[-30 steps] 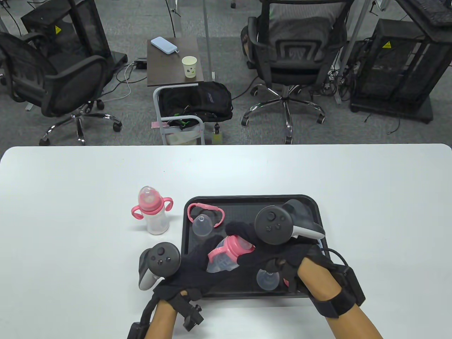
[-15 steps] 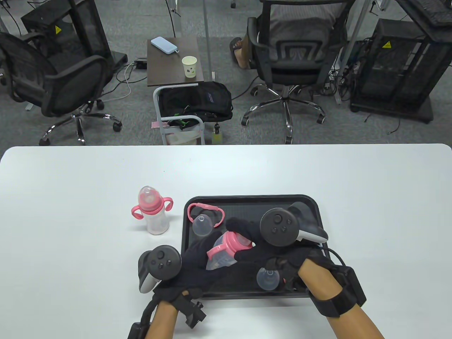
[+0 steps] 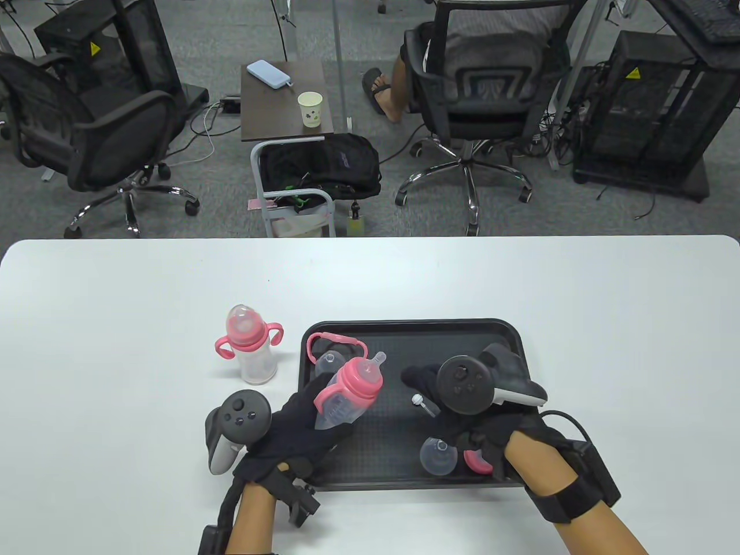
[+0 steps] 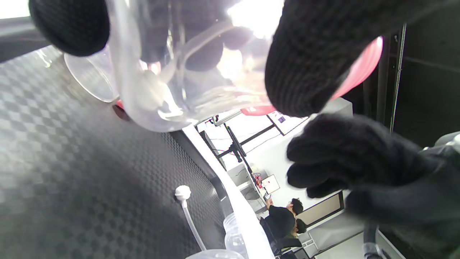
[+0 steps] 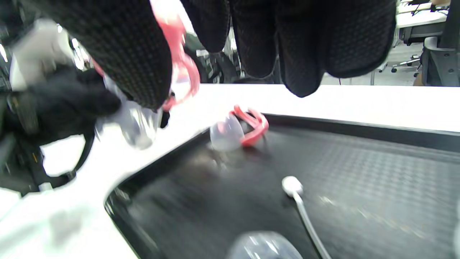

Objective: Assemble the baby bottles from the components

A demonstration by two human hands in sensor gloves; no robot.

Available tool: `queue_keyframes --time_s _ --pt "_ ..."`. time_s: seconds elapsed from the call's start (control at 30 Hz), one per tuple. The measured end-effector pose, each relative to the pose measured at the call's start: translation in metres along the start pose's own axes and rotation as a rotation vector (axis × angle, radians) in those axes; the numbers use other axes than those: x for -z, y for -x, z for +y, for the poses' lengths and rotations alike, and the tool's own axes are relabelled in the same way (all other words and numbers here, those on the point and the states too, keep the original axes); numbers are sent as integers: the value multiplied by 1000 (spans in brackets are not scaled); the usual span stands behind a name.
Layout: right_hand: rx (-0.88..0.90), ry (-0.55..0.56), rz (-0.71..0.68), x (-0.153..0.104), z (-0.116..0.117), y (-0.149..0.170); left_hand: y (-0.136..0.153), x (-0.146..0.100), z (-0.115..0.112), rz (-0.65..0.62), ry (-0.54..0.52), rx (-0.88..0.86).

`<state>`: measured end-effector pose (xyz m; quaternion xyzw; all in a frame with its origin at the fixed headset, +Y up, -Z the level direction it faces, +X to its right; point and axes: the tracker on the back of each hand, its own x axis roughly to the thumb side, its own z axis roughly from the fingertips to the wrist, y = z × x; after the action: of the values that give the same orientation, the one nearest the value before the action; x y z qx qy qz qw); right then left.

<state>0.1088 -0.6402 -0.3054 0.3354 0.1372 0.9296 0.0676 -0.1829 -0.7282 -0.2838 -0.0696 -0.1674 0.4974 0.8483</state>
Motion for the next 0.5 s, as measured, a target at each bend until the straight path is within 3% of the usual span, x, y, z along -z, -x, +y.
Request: queue_keyframes --time_s 0.23,0.5 --pt "-156 -228 26 15 44 -1 1 -1 5 2 -7 -26" --pt "-253 -350 49 28 80 -5 1 -2 6 2 -4 -32"
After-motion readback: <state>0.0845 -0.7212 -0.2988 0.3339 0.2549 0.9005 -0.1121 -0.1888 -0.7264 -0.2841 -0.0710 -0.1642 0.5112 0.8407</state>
